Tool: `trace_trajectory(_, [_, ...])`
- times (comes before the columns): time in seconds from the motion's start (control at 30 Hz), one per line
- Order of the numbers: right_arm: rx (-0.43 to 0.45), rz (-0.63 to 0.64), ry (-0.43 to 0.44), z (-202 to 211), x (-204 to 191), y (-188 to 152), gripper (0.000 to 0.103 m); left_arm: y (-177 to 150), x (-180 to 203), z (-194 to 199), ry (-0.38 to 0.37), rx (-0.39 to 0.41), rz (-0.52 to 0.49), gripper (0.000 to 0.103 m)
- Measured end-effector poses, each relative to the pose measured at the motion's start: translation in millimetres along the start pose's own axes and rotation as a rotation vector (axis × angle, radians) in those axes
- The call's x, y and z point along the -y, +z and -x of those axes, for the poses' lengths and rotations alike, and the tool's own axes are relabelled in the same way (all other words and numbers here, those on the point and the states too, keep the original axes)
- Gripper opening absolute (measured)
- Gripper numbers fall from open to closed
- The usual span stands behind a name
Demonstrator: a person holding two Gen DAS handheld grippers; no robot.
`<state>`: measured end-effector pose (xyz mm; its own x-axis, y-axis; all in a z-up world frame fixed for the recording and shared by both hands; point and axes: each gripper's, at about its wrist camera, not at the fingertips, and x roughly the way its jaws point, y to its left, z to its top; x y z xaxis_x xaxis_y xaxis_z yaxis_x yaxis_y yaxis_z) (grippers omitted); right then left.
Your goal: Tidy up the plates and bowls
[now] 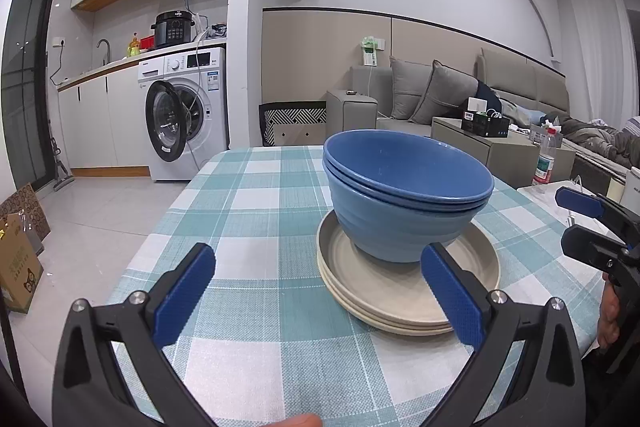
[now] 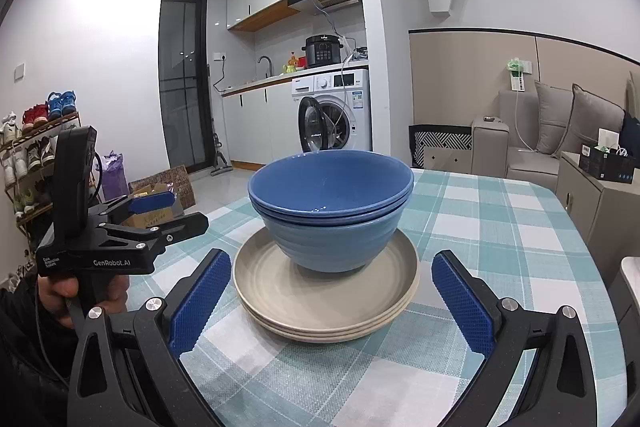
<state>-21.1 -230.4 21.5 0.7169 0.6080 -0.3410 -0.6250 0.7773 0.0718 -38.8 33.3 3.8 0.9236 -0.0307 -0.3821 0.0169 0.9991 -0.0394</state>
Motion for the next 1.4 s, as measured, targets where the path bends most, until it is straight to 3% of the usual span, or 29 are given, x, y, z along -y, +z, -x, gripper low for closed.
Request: trace_trajectory(1.4, [0.015,-0.008,0.009,1.0,-0.3,1.6,0.102,1.3,2.1,-0.2,-0.008,-0.009,0.001,0.103])
